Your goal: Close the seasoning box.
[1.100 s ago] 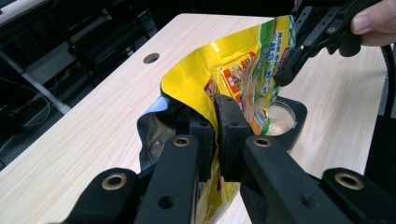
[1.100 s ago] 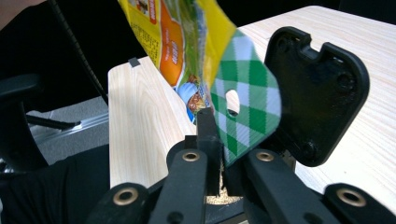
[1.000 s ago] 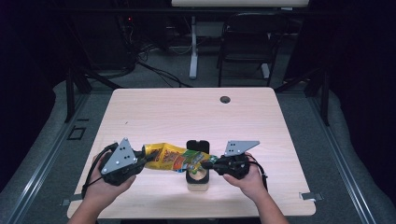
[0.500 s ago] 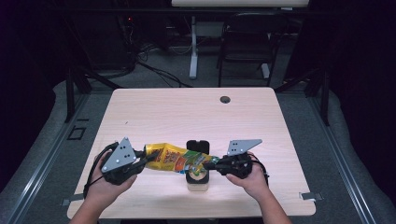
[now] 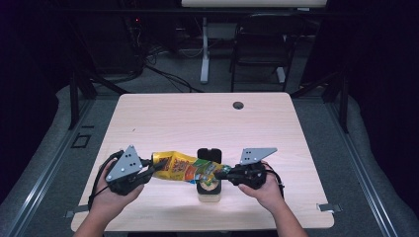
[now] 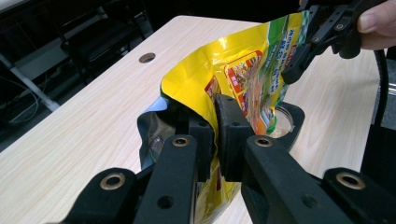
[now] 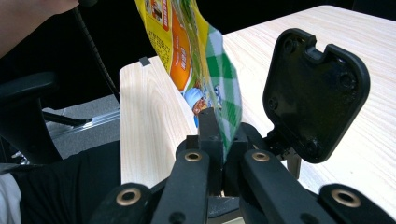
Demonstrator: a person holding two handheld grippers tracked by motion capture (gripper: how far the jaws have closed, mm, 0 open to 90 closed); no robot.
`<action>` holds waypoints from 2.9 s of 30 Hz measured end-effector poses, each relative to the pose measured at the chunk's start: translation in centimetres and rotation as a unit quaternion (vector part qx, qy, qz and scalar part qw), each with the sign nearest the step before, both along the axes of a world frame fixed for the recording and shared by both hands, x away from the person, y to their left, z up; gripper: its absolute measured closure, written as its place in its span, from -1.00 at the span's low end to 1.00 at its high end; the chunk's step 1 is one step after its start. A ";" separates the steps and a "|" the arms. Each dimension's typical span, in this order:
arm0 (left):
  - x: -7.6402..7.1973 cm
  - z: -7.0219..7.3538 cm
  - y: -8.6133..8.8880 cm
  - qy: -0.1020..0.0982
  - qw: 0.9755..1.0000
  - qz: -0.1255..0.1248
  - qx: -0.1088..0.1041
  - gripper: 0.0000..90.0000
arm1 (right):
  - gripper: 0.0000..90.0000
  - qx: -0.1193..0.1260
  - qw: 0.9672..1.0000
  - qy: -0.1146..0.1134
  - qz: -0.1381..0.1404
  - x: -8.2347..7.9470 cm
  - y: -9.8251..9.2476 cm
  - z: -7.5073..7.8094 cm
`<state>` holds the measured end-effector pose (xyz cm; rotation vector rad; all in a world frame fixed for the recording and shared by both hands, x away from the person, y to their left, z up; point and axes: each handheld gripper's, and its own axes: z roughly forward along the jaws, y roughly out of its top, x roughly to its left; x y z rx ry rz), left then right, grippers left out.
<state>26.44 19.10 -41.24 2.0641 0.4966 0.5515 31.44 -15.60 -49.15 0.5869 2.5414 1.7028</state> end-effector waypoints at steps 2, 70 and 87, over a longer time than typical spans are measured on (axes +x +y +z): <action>0.0 0.0 0.1 0.002 1.000 0.001 -0.001 0.91 | 1.00 0.002 1.000 0.000 0.000 0.0 0.0 0.0; 0.4 -3.5 3.2 0.016 0.999 0.032 -0.038 0.76 | 1.00 0.030 0.999 -0.008 -0.011 -0.5 1.5 -0.5; 0.3 -5.2 4.5 0.008 0.997 0.030 -0.068 0.75 | 1.00 0.020 1.000 -0.011 -0.021 -0.8 2.4 0.1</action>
